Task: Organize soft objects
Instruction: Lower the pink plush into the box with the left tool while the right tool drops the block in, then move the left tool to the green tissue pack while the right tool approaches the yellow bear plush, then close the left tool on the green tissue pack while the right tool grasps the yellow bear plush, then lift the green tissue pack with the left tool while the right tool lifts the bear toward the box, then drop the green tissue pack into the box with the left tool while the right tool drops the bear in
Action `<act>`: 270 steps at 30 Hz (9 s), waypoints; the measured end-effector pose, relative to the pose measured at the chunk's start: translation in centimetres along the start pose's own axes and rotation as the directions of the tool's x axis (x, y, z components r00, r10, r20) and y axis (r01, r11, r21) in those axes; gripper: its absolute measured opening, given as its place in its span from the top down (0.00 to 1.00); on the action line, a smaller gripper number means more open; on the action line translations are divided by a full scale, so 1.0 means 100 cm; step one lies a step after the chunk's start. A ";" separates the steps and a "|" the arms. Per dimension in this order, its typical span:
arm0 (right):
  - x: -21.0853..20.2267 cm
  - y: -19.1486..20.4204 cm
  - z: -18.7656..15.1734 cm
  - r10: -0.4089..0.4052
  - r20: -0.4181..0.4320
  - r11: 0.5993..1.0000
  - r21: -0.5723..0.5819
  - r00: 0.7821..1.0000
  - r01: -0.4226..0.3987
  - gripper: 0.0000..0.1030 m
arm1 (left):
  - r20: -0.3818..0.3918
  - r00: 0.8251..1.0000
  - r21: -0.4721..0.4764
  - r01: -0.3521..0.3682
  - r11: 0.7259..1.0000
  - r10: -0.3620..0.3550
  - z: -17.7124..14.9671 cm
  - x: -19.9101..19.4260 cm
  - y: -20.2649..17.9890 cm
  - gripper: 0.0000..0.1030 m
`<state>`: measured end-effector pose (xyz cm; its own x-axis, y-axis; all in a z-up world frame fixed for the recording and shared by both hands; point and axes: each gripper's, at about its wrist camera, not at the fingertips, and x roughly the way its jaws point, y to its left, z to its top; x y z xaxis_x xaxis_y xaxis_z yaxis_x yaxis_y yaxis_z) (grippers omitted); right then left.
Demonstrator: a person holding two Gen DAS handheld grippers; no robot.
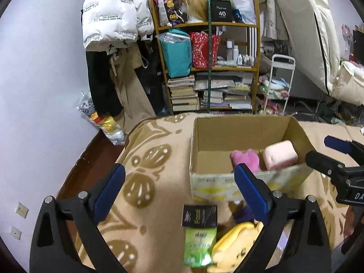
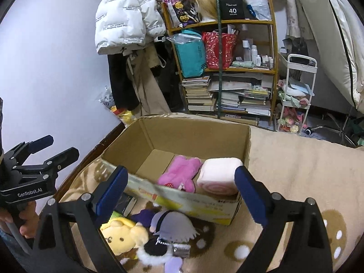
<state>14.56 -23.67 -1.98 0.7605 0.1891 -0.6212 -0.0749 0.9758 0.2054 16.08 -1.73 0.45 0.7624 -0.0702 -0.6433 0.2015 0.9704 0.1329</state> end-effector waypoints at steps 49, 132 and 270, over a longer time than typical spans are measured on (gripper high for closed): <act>0.000 0.053 -0.059 0.060 -0.169 0.994 -0.081 0.984 -0.075 0.04 | -0.199 0.976 -0.107 0.072 0.992 -0.093 -0.059 0.007 0.029 0.07; 0.083 0.091 -0.107 0.060 -0.417 0.968 -0.197 0.907 -0.155 0.28 | -0.527 0.814 -0.189 0.170 0.967 -0.246 -0.116 0.119 0.020 0.18; 0.020 -0.026 0.003 -0.011 0.141 0.997 0.080 0.990 -0.001 0.40 | 0.081 0.980 0.020 0.183 0.983 -0.184 0.009 0.057 -0.041 0.31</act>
<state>16.47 -25.91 -3.53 0.8447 0.1614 -0.5104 -0.0235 0.9637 0.2659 20.19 -6.36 -3.09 0.7592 -0.2664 -0.5938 0.3504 0.9362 0.0280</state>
